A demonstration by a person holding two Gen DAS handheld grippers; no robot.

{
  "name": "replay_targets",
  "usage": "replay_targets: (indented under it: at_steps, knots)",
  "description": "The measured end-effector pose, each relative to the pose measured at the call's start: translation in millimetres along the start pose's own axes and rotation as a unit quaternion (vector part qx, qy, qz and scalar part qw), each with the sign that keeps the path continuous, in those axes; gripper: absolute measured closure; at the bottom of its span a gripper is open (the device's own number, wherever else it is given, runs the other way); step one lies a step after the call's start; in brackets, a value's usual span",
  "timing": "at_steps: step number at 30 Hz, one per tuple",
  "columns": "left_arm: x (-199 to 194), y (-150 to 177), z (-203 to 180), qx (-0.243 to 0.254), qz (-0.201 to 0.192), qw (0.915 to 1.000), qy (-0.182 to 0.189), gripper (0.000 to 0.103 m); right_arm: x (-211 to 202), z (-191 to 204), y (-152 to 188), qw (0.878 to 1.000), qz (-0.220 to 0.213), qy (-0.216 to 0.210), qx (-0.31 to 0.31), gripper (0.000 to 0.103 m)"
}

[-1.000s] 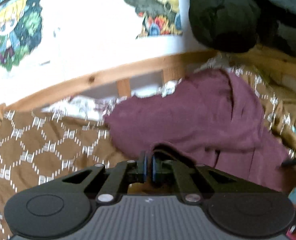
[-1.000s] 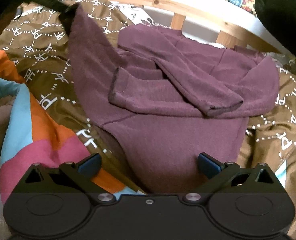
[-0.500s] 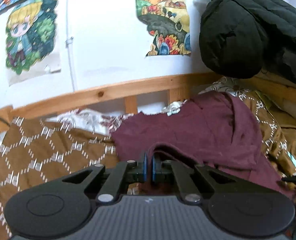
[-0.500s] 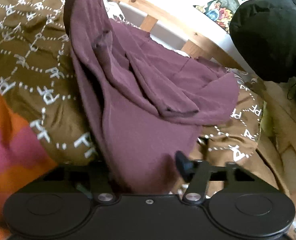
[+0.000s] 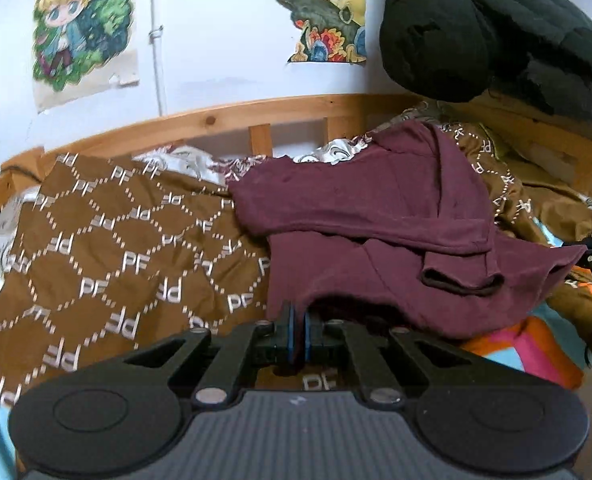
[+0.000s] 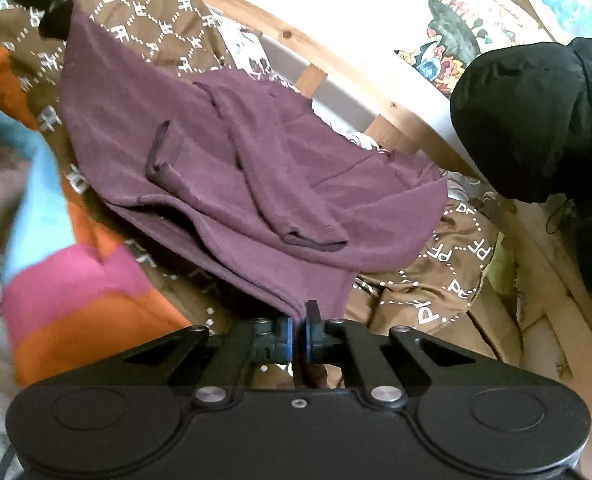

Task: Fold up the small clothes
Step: 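Grasp the hem with the right gripper beside the left gripper, then lift the hem with both grippers and fold it over toward the collar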

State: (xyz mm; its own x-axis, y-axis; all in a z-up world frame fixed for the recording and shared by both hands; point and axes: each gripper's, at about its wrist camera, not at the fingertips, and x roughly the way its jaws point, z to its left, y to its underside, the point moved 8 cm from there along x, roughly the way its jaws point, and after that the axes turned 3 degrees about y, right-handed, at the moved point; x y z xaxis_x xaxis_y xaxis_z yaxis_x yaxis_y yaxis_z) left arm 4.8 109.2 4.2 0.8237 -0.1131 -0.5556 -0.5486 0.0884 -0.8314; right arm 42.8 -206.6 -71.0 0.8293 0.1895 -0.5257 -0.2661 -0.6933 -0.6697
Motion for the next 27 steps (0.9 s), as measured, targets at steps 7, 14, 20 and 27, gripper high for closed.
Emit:
replay_targets:
  at_steps: [7, 14, 20, 27]
  knots:
    - [-42.6, 8.1, 11.7, -0.013, -0.002, 0.9996, 0.027, 0.099, -56.2, 7.4, -4.4, 0.997, 0.028, -0.063, -0.017, 0.098]
    - [-64.6, 9.0, 9.9, 0.012, 0.002, 0.9989, 0.046, 0.099, -100.2, 28.3, 3.4, 0.989, 0.066, -0.13, -0.014, 0.098]
    - [-50.1, -24.1, 8.7, 0.018, -0.004, 0.9991, 0.037, 0.099, -89.8, 17.2, -10.3, 0.991, 0.051, -0.12, 0.003, 0.098]
    - [-8.6, -92.1, 15.8, -0.001, -0.005, 1.0, 0.005, 0.099, -50.9, -37.5, -45.7, 0.998, -0.009, -0.058, 0.032, 0.098]
